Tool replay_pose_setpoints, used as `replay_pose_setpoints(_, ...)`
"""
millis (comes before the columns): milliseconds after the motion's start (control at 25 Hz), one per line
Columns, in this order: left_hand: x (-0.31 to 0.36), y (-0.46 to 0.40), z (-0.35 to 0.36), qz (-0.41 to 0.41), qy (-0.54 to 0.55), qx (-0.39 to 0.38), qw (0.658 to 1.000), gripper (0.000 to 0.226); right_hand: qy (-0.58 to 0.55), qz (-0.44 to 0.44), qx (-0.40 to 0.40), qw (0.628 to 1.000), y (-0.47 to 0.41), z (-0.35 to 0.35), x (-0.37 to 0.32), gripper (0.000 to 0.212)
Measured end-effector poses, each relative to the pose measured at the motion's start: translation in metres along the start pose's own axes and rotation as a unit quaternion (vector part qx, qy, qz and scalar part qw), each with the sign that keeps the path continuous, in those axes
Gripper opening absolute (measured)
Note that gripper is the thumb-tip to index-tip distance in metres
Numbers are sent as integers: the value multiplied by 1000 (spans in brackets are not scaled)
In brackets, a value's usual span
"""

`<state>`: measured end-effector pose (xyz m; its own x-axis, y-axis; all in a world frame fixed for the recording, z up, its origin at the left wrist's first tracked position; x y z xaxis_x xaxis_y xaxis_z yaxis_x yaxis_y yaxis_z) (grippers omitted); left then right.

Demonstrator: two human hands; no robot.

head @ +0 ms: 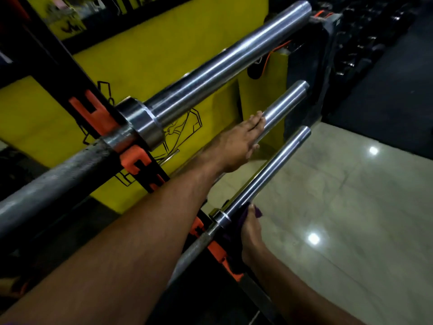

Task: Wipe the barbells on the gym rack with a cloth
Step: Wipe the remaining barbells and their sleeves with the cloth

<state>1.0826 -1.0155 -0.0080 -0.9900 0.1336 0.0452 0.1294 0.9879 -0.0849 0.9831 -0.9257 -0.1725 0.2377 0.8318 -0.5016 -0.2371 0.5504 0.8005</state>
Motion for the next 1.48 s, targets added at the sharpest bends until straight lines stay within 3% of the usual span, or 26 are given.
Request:
replay_pose_setpoints(80, 3, 3, -9, -19, -17, 0, 1000, 64, 22, -44, -11, 999, 6, -17, 10, 51)
replay_pose_setpoints(160, 16, 15, -24, -26, -23, 25, 999, 61, 113, -139, -8, 984, 21, -38, 2, 55)
replay_pose_setpoints(280, 51, 85, -28, -1, 58, 111, 992, 52, 204, -304, 4, 931, 47, -56, -21, 41)
replay_pose_setpoints(400, 66, 194, 4, 41, 54, 198, 978, 42, 256, -447, -117, 849, 64, -44, -24, 36)
replay_pose_setpoints(440, 65, 222, 17, 47, 37, 216, 975, 41, 318, -486, -141, 801, 60, -37, -21, 38)
replay_pose_setpoints(480, 62, 242, 28, 53, 24, 217, 974, 40, 418, -528, -146, 724, 49, -32, -14, 46)
replay_pose_setpoints(560, 52, 267, 48, 66, 8, 157, 985, 44, 630, -566, -139, 513, 25, -21, -3, 67)
replay_pose_setpoints(600, 45, 280, 63, 62, 4, 119, 991, 45, 686, -567, -122, 439, 17, -17, -1, 72)
replay_pose_setpoints(640, 37, 293, 77, 27, 13, 80, 996, 47, 706, -571, -118, 402, 13, -15, -1, 72)
replay_pose_setpoints(760, 14, 315, 101, -205, 63, 17, 977, 61, 720, -577, -122, 366, 16, -4, -6, 58)
replay_pose_setpoints(840, 5, 321, 112, -254, 110, -16, 961, 66, 730, -591, -102, 328, 16, 2, -9, 55)
replay_pose_setpoints(920, 2, 320, 126, -238, 131, -35, 962, 61, 745, -588, -88, 301, 13, 12, -8, 52)
replay_pose_setpoints(1040, -11, 328, 137, -153, 54, -42, 986, 62, 736, -599, -77, 305, 13, 23, -4, 45)
replay_pose_setpoints(1160, -19, 325, 138, -87, 79, -72, 990, 68, 730, -614, -61, 294, 16, 23, 1, 53)
replay_pose_setpoints(1280, -20, 325, 139, -82, 63, -46, 994, 62, 708, -625, -51, 325, 23, 12, 6, 70)
replay_pose_setpoints(1480, -21, 325, 142, -95, 100, -40, 990, 70, 648, -653, -62, 387, 21, -17, 9, 67)
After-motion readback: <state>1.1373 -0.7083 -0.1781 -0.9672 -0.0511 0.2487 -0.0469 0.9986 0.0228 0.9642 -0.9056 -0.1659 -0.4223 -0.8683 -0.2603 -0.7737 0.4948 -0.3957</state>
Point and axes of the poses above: each hand's wrist, its own y-axis away from the middle knuckle, its own z-axis out of the palm, x = y × z, the point moved 1 cm from there along -y, towards the middle knuckle, and after that the axes turned 4 degrees about x, right-handed, at the moved point
